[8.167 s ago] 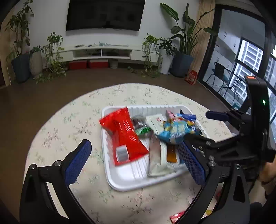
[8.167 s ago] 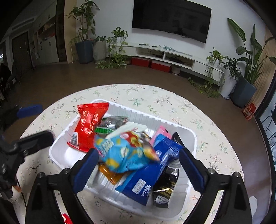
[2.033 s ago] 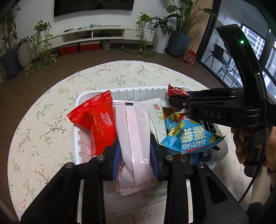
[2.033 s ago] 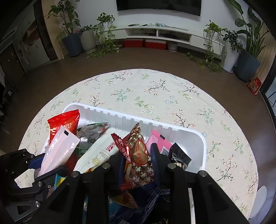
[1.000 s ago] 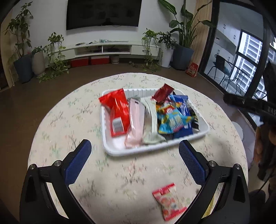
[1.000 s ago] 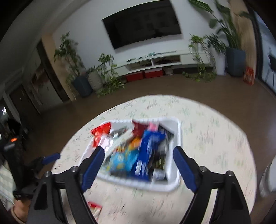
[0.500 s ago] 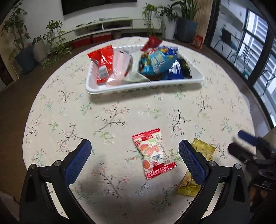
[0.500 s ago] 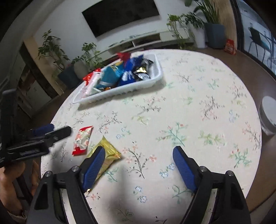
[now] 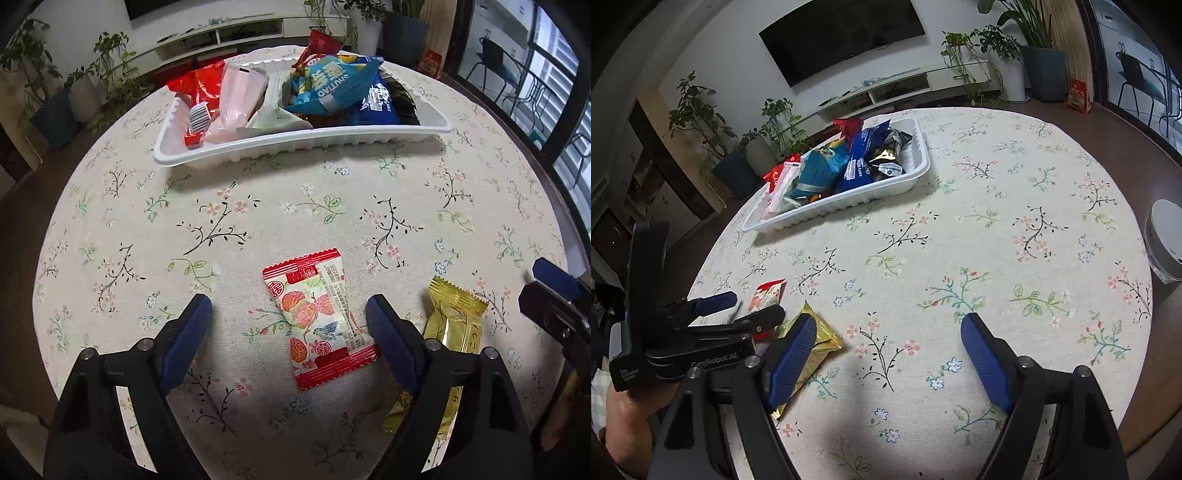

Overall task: Organize snacks
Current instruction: 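Lift both open grippers away from the tray toward the remaining packets, then grasp the red-white strawberry packet with the left gripper while the right grasps the gold snack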

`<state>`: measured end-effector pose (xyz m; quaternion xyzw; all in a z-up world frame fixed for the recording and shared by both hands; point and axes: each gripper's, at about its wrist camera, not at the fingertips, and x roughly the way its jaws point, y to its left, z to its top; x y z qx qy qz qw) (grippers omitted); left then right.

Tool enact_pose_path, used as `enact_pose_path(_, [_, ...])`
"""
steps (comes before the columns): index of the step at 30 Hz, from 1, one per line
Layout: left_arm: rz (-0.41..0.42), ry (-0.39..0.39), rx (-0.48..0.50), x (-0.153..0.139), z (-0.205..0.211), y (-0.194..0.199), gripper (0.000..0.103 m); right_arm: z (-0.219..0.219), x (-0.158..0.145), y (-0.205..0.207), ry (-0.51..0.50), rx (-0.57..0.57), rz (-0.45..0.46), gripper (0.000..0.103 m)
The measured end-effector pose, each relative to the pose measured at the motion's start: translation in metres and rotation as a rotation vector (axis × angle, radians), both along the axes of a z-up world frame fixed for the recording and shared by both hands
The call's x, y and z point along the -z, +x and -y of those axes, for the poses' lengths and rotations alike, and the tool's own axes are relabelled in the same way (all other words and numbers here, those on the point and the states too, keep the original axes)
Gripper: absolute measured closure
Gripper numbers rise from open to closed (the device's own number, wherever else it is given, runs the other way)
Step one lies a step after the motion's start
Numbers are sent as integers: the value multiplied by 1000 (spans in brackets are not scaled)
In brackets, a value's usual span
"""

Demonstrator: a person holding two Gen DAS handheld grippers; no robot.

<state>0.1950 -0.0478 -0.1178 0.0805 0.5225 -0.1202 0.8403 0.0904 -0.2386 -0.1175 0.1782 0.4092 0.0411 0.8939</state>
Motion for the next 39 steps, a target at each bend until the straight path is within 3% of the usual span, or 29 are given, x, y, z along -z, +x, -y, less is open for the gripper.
enact_pose_path(5, [8,-4,-8,3,-2,5,27,-2,2,1,-3,-9,-14,20])
enact_pose_path(9, [20,-24,1,0,-1,3,53,-5,1,0,-19,-12,-8,20])
enact_pose_path(12, [27,-27,14,-2,1,0,66,-7,1,0,-29,-19,-9,20])
enact_pose_path(20, [39,-74,12,-5,-15,-9,70,-17,1,0,-73,-50,-9,20])
enact_pose_path(28, [98,-150,-22,-15,-62,-33,71,-54,2,-7,-13,-103,-92,20])
enact_pose_path(35, [153,-206,-26,-19,-81,-48,71,-87,6,12,-80,-36,-172,20])
enact_pose_path(39, [155,-218,-24,-16,-84,-53,71,-97,9,23,-175,-32,-200,24])
